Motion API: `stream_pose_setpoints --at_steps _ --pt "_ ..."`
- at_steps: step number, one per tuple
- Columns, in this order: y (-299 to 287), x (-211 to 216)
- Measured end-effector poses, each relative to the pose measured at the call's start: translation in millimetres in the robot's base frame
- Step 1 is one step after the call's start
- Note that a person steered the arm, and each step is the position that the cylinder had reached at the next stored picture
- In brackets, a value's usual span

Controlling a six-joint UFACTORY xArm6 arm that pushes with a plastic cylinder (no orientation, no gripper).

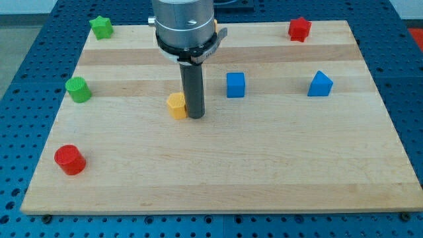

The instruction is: Slide the yellow hexagon parallel to the left of the blue cube

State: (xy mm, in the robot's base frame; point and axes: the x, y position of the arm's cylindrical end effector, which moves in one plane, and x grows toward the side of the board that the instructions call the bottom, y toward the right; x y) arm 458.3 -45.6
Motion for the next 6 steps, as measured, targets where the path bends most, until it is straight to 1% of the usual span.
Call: stream_pose_setpoints --at_steps 1,2,3,4,5,6 --pt "-3.6 28.4" --pt "-31.4 9.1" --pt "-36.7 -31.4" --pt "-37.4 -27.0" --pt "-39.2 23.5" --pt "-57.6 79.9"
